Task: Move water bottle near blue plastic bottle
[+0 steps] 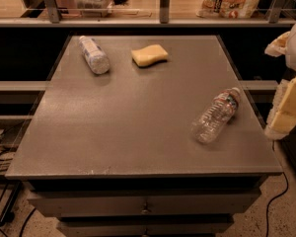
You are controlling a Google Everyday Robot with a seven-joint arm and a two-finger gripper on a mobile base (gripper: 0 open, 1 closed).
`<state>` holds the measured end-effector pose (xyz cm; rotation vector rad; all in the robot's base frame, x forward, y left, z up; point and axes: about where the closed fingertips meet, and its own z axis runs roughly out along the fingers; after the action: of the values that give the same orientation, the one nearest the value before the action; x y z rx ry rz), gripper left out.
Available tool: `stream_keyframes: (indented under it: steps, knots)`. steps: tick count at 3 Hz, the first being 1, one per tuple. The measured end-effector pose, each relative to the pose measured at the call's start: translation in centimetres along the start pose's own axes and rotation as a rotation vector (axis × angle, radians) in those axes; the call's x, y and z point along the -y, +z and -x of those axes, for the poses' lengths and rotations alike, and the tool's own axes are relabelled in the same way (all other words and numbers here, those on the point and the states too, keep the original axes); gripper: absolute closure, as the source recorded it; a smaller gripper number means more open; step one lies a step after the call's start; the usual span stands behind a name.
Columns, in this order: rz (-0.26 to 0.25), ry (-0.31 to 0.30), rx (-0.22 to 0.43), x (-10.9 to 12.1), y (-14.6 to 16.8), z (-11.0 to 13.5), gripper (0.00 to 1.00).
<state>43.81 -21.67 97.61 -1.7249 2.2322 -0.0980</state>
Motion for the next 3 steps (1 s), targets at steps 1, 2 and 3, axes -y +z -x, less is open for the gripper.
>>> stream_keyframes:
  steps: [1, 2, 3]
  knots:
    - [0.0, 0.0, 0.0, 0.0, 0.0, 0.0, 0.0]
    - [0.012, 0.066, -0.005, 0.4, 0.8, 0.3, 0.0]
    - [0.063, 0.213, 0.031, 1.1, 2.9, 0.3, 0.0]
